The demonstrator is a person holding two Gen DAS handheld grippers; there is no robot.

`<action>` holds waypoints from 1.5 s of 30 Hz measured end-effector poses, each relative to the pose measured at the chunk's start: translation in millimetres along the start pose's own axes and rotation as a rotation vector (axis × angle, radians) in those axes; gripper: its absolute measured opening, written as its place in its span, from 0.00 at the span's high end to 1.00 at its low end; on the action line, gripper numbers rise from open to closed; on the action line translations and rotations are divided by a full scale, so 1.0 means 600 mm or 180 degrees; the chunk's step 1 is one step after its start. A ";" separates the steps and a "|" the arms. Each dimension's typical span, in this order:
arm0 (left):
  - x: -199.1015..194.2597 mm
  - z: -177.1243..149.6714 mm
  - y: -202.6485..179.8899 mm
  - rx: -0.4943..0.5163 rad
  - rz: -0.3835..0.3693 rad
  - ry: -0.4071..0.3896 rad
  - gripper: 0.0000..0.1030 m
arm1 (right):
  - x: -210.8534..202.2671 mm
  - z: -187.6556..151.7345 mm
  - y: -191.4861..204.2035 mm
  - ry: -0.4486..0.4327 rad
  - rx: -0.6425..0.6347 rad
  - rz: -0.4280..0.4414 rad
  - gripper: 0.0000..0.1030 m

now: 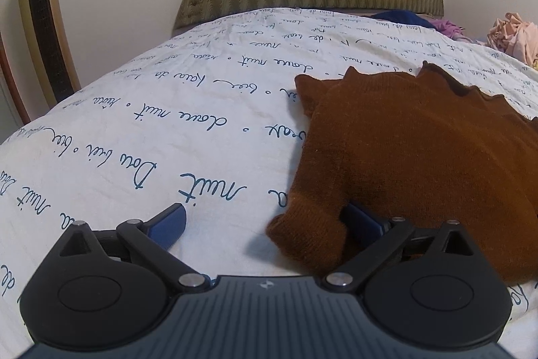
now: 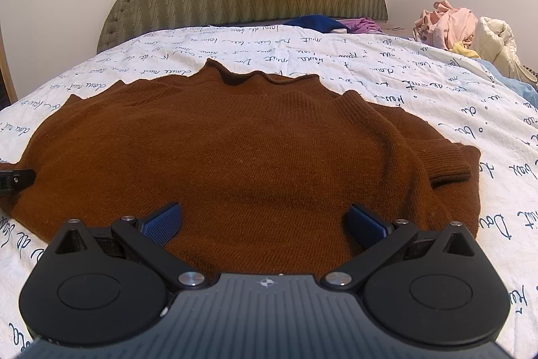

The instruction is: Fold small clothes

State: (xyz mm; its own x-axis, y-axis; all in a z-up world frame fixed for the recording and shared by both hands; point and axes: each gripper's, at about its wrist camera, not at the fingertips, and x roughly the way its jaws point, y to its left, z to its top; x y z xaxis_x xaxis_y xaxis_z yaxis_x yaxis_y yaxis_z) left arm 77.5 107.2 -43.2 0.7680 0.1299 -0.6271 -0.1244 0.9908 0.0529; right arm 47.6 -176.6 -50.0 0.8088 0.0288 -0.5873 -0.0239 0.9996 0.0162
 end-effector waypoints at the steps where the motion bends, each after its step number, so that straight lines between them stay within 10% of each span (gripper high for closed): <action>1: 0.000 -0.001 0.000 -0.0002 0.0001 -0.0005 0.01 | 0.000 0.000 0.000 0.0000 -0.0001 -0.0001 0.00; 19: -0.024 0.014 0.042 -0.0448 -0.0301 -0.0124 0.01 | -0.012 0.001 0.013 0.0017 -0.0060 -0.0136 0.00; 45: -0.085 0.023 0.069 -0.0334 -0.0647 0.0428 0.01 | -0.100 0.003 0.063 0.0067 -0.0100 0.0052 0.00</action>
State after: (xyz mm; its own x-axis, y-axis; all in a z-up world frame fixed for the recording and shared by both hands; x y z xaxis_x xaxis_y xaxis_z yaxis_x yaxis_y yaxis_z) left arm 42.2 142.1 1.6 0.6944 -0.0844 -0.7146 -0.0462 0.9858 -0.1613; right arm -1.0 -140.5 -12.7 0.7956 0.0447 -0.6042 -0.0556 0.9985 0.0006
